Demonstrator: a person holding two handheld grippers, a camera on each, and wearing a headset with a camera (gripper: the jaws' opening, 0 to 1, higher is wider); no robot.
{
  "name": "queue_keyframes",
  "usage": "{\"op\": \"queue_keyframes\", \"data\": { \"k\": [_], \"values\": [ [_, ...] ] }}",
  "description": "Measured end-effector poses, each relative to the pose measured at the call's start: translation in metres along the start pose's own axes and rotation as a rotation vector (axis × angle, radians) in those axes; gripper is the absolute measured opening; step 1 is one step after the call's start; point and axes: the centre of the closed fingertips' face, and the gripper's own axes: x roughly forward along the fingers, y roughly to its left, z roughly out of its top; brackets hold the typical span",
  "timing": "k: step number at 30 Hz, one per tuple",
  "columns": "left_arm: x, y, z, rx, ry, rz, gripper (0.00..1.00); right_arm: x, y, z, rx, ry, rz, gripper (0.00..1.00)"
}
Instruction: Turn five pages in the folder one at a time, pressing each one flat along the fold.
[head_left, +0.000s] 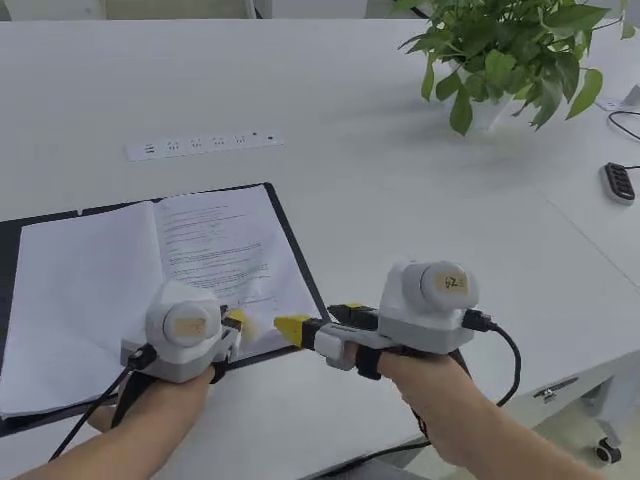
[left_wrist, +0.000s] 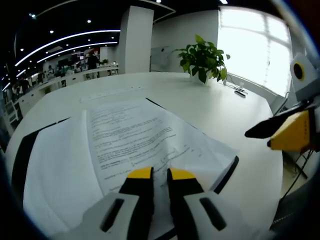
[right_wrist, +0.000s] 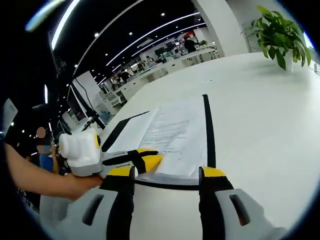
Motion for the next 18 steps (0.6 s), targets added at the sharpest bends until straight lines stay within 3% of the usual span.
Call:
{"op": "queue_keyframes", "data": {
  "k": [13, 18],
  "values": [
    [0.0, 0.0, 0.0, 0.001, -0.003, 0.003, 0.1, 0.024, -0.016, -0.009, 0.123, 0.032, -0.006, 0.4],
    [0.0, 0.0, 0.001, 0.004, -0.004, 0.005, 0.1, 0.027, -0.019, -0.01, 0.162, 0.028, -0.017, 0.26]
  ]
}}
